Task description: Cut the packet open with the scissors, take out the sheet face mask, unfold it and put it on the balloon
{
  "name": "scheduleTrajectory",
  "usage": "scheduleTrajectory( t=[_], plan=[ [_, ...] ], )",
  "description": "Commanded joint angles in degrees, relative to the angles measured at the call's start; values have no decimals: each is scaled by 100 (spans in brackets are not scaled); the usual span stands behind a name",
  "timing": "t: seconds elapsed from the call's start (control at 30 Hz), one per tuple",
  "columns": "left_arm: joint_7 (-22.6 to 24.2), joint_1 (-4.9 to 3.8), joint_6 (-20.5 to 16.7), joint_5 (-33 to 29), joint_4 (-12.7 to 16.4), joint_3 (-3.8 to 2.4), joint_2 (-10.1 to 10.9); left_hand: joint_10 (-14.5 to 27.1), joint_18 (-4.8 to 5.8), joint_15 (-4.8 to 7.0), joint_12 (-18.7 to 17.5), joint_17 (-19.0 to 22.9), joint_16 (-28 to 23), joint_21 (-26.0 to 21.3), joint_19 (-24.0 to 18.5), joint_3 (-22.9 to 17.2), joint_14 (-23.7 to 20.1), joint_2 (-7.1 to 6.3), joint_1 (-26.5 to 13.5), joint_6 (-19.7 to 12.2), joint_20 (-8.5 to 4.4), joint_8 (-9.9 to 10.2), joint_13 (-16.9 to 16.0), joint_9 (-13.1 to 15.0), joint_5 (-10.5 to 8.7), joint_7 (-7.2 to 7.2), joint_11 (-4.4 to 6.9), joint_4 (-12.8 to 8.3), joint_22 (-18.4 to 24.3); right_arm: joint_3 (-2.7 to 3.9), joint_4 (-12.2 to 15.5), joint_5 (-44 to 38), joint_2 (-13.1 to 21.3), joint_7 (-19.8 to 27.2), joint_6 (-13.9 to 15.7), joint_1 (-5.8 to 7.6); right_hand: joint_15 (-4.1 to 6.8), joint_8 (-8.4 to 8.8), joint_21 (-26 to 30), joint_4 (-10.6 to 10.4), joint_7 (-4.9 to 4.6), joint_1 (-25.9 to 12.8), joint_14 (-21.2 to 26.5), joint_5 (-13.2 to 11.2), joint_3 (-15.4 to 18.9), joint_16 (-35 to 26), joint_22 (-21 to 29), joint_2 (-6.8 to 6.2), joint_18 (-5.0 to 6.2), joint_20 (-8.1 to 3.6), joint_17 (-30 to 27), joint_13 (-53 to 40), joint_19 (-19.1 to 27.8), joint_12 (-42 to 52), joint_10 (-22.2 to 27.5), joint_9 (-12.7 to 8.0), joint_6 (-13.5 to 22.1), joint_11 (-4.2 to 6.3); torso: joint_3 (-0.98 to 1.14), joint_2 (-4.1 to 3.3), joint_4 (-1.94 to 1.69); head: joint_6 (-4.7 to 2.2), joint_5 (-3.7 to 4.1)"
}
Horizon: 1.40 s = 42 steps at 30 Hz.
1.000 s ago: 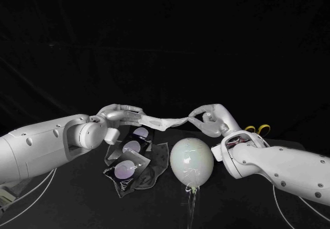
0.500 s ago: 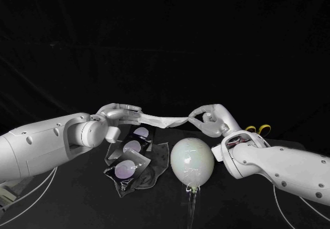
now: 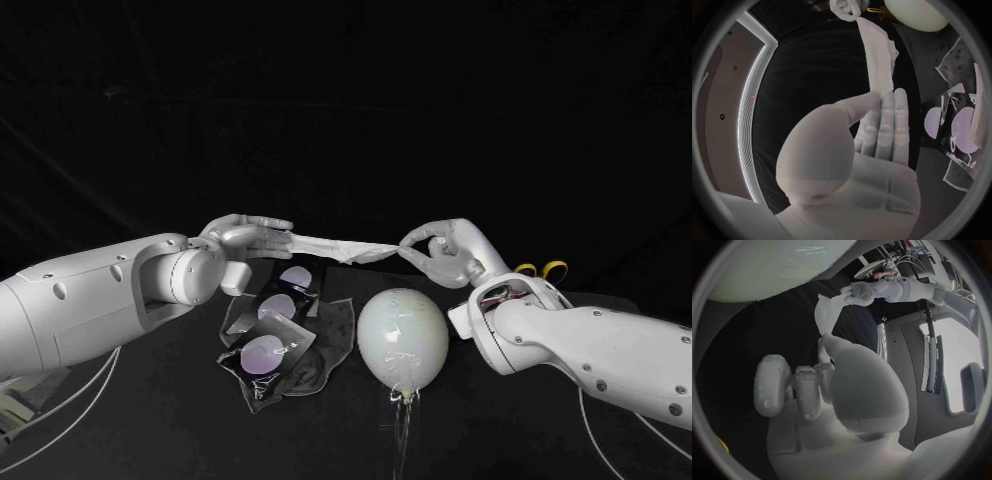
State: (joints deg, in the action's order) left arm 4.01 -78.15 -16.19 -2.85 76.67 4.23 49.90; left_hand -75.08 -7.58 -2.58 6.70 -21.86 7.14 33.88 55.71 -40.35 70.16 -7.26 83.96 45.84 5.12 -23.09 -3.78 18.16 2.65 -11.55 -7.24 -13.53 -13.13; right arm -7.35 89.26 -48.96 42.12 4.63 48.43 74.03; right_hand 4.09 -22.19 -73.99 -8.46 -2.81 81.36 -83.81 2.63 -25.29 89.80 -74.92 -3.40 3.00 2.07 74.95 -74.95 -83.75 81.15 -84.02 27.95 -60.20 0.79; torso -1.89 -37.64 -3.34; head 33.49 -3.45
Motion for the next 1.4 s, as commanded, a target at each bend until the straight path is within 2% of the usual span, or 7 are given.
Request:
scheduleTrajectory(
  t=[0.03, 0.47, 0.93, 1.07, 1.2, 1.23, 1.4],
  plan=[
    [9, -17, -75, -52, -12, -14, -2, -289, -189, 10, 21, -9, 36, 37, 15, -50, 69, -1, -40, -16, -20, -24, -7, -7, 31, -20, 65, -1, -8, 5, 6, -129, 19, -48, -85, 4, 38, -136, -11, 6, -12, -7, -619, 17, -37, 20, -1107, 44, 2, -20, 1505, -1012, -62, 25, -310, 438, -38, 47, 2, 0, 5, 5, 1],
    [-8, -25, 13, -44, -100, -21, -91, -295, -196, 15, 21, -20, 38, 55, 13, -74, 74, -9, -48, -14, -20, -30, -7, -10, 30, -17, 68, -14, -15, 5, 28, -214, -7, -126, -186, 26, 38, -147, -24, 18, -12, -10, -619, 17, -51, 20, -1110, 34, 0, -20, 1505, -1013, -66, 26, -310, 448, -28, 47, -1, -8, -2, 0, 9],
    [425, -64, 206, -76, -196, -24, -353, -276, -121, -32, -18, -77, -7, 192, -311, -18, -14, 54, -131, 74, 25, -99, -21, -22, 26, -8, 65, 51, -117, -2, 4, -341, -293, -307, -891, 47, 35, -154, 80, 17, -19, -30, -619, 17, -65, 20, -1084, 32, 19, -19, 1505, -996, -28, -6, -299, 456, -6, 42, -2, 2, -1, -33, 6],
    [591, -131, 296, -115, -268, -26, -446, -244, 118, -126, -50, -127, -70, 323, -1020, 66, -163, 143, -152, 61, 155, -94, -35, -72, 34, 19, 67, 111, -277, -6, -20, -416, -352, -401, -1115, 52, 33, -156, 144, 20, -21, -37, -619, 17, -76, 20, -1067, 31, 30, -18, 1505, -989, -4, -20, -293, 459, 8, 39, -3, -1, 2, -46, -3],
    [672, -198, 425, -131, -323, -29, -524, -102, 361, -277, -19, -245, -23, 365, -1634, 21, -690, 259, -98, -70, 332, -53, -33, -126, 35, -80, -45, 114, -374, -9, -42, -488, -393, -475, -1232, 58, 33, -157, 161, 21, -22, -37, -619, 17, -78, 20, -1063, 30, 34, -18, 1505, -991, 3, -18, -294, 460, 11, 39, -1, -2, 0, -60, -3],
    [674, -220, 484, -133, -338, -30, -543, 15, 356, -332, 84, -469, 226, 453, -1819, -12, -975, 352, -63, -175, 368, -59, -51, -139, 36, -142, -103, 116, -447, -9, -49, -508, -402, -496, -1253, 59, 33, -158, 168, 23, -22, -38, -619, 17, -82, 20, -1061, 30, 35, -17, 1505, -990, 6, -20, -293, 461, 15, 38, 1, -4, 2, -60, -3],
    [674, -310, 693, -104, -375, -35, -587, 200, 388, -457, 373, -866, 648, 427, -2186, -172, -1760, 322, -145, -269, 598, -135, -114, -131, 52, -148, -119, 95, -466, -11, -69, -557, -417, -579, -1354, 63, 31, -160, 200, 28, -26, -41, -619, 17, -95, 20, -1053, 29, 41, -16, 1505, -979, 19, -41, -285, 465, 28, 36, 5, 1, 2, -78, 10]
  ],
)
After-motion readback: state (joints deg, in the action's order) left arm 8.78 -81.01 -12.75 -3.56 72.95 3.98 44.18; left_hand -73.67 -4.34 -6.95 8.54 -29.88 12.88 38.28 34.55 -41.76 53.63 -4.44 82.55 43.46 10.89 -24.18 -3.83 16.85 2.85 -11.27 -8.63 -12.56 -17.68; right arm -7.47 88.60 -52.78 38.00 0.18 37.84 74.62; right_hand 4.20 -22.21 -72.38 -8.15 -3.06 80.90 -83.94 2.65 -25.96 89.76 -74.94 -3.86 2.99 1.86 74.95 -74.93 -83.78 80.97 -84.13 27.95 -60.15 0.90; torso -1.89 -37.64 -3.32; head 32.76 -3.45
